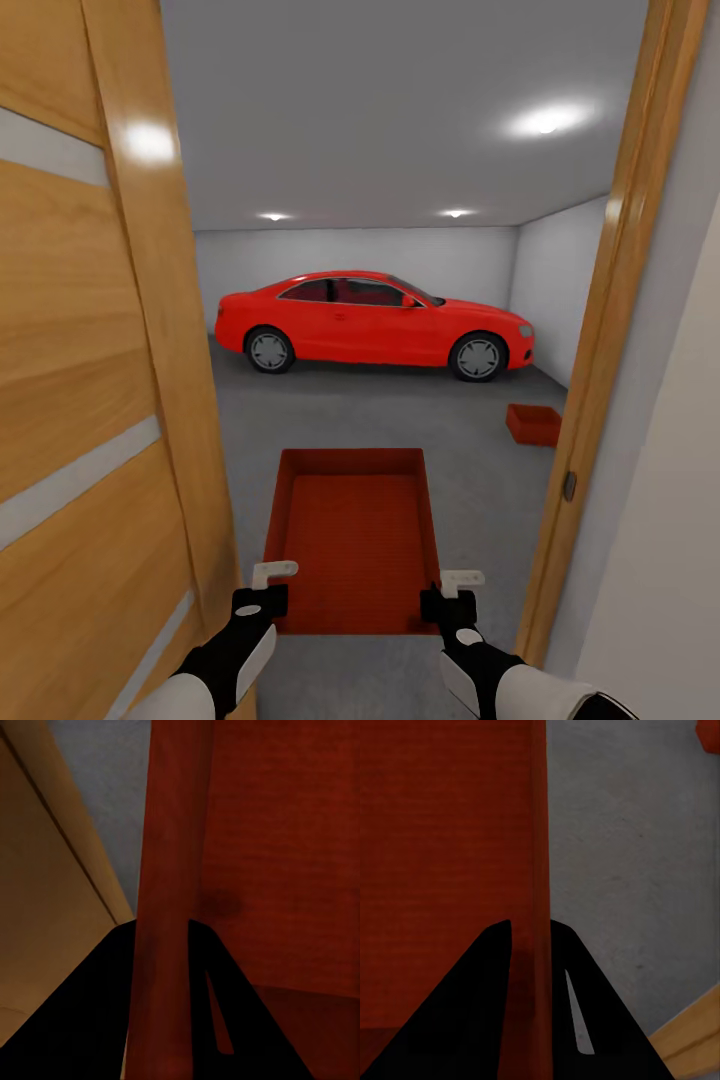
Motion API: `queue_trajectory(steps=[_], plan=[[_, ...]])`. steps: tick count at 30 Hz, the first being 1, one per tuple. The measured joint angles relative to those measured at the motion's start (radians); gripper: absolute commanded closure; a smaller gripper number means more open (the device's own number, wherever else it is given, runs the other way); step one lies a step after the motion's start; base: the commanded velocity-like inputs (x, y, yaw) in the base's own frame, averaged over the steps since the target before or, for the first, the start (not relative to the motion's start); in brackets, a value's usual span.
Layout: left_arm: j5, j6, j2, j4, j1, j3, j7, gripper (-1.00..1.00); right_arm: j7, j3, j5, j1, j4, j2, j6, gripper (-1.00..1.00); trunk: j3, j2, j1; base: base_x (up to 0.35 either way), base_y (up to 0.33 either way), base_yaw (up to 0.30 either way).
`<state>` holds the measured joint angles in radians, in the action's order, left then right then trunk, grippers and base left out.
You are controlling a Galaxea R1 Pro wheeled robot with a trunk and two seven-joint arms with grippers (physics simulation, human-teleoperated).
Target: Move the two storage containers from the living room to the garage. In the garage, place one container on the floor and stack the other container on top of it (either order is fine).
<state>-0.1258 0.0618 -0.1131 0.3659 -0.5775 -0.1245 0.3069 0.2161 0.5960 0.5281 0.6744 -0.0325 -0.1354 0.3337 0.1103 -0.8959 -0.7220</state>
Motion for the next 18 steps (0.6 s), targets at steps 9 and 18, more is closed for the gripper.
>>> queue_trajectory(steps=[9,18], plan=[[-0.004,0.0,0.0,-0.001,0.0,0.0,0.001,1.0,0.004,-0.009,-0.016,0.0,-0.003,0.0,-0.006,1.0,0.0,0.0,0.0,0.004,0.002,-0.003],[-0.005,-0.001,0.002,-0.001,0.0,-0.002,0.0,1.0,0.005,-0.007,-0.012,0.0,-0.002,-0.002,-0.004,1.0,0.0,0.0,0.0,0.247,0.0,0.0]])
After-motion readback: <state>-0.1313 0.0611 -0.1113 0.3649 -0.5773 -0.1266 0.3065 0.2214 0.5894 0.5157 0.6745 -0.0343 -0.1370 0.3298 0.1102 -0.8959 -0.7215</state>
